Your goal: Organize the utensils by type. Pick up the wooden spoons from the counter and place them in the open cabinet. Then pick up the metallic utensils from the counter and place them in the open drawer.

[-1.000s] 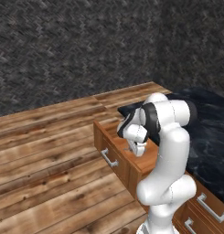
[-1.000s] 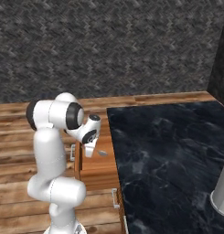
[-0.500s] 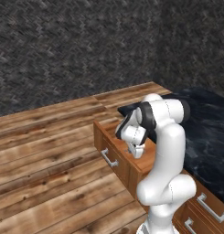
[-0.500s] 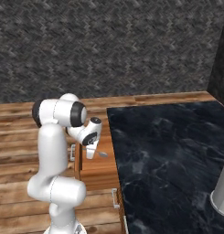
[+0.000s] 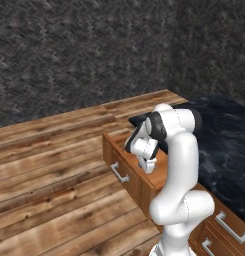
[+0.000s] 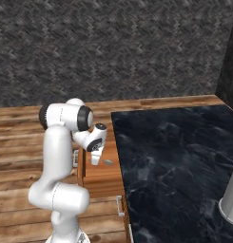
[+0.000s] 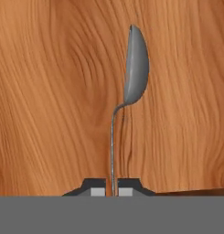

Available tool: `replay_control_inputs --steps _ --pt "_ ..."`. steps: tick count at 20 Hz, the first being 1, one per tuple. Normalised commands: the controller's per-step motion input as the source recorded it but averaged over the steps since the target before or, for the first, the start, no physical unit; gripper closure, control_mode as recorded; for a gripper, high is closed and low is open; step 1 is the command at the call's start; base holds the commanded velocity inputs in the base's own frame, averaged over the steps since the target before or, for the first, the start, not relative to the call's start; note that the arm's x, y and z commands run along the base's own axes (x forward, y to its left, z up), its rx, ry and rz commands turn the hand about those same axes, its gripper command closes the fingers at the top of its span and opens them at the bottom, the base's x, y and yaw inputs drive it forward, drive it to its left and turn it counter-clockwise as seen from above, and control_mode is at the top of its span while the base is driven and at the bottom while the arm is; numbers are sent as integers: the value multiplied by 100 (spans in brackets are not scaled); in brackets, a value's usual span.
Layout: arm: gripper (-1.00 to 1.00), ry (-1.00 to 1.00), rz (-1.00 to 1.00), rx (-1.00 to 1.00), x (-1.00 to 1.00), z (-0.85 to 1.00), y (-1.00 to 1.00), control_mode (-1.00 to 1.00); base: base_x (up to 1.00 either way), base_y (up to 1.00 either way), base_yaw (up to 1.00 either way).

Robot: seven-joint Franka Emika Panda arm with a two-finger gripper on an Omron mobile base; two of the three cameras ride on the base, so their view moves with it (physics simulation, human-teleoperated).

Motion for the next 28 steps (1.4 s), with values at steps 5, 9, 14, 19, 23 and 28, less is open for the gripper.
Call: replay_control_inputs --steps 5,9,14,19,23,28 --pt "-100 0 0 0 21 -14 0 -100 0 0 0" --pt "-100 0 0 0 19 -9 0 -100 0 0 0" --pt "-100 -1 0 3 0 14 0 -100 0 0 0" --pt "-100 -3 0 3 -37 57 0 -100 0 0 0" --pt "-100 -1 3 0 -36 76 3 -100 0 0 0" --pt "-100 -5 15 0 -44 77 7 -100 0 0 0"
